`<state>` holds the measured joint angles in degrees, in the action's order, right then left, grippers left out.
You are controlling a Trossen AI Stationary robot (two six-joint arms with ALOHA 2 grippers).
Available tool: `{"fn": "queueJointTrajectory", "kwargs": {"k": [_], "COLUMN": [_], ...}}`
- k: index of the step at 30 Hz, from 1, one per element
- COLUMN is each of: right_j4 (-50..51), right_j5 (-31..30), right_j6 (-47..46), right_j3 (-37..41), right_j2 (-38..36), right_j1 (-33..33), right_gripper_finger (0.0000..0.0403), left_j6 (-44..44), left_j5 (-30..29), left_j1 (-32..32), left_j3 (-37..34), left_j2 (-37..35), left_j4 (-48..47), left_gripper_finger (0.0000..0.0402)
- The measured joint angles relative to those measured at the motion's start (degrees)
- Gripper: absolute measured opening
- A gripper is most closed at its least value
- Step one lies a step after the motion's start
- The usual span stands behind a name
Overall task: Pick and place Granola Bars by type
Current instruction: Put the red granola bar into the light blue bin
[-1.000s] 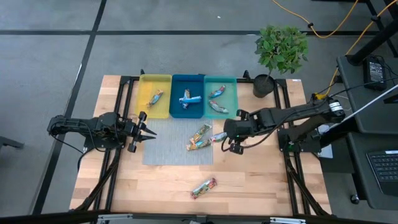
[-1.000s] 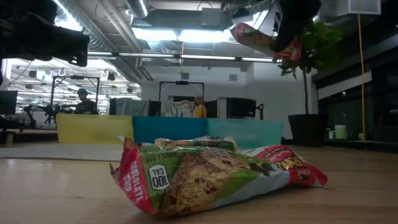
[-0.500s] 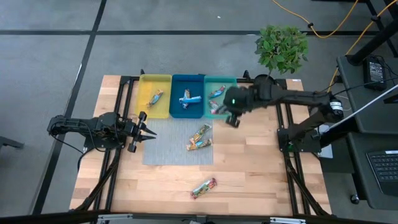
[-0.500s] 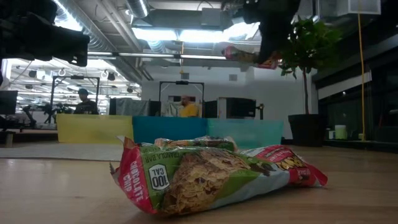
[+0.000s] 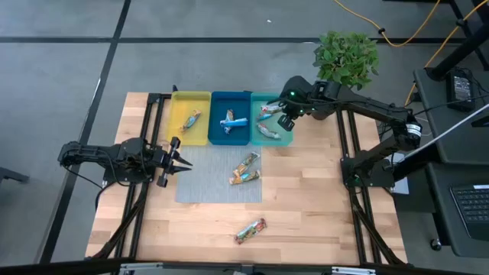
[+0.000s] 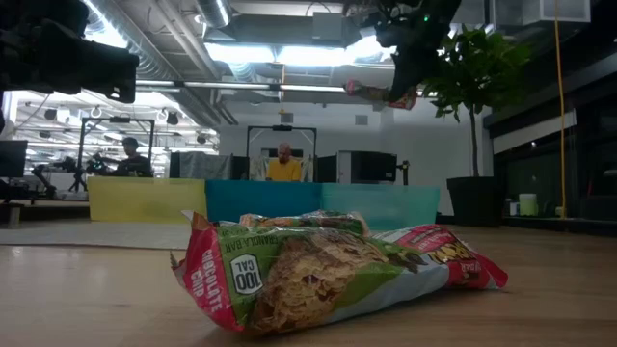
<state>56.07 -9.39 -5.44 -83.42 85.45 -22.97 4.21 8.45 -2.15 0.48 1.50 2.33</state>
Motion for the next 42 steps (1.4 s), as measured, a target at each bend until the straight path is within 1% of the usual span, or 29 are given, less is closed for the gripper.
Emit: {"fn": "queueJointTrajectory", "kwargs": {"k": [5,11,16,19,25,34,42], "right_j4": [-7.6,-11.5,-16.5,-18.9,-20.6,-23.7,-24.1], "right_j5": [0.4,0.9,1.6,2.0,2.0,2.0,2.0], "right_j6": [1.7,1.6,1.7,2.6,3.0,3.1,3.2], "right_j3": [4.7,11.1,16.4,18.3,19.3,19.3,19.3], "right_j2": [0.7,3.8,6.3,7.2,9.8,12.2,12.2], "right_j1": [-1.3,-3.5,-4.8,-5.1,-5.1,-5.1,-5.0], "right_gripper_finger": [0.0011,0.0031,0.0013,0.0011,0.0032,0.0024,0.0046], "left_j6": [0.0,0.0,0.0,0.0,0.0,0.0,0.0], "left_j5": [0.0,0.0,0.0,0.0,0.0,0.0,0.0], "left_j1": [0.0,0.0,0.0,0.0,0.0,0.0,0.0], "left_j3": [0.0,0.0,0.0,0.0,0.0,0.0,0.0], "left_j2": [0.0,0.0,0.0,0.0,0.0,0.0,0.0], "left_j4": [0.0,0.0,0.0,0.0,0.0,0.0,0.0], "left_gripper_finger": [0.0061,0.0063,0.0057,0.0057,0.0062,0.0058,0.0060]}}
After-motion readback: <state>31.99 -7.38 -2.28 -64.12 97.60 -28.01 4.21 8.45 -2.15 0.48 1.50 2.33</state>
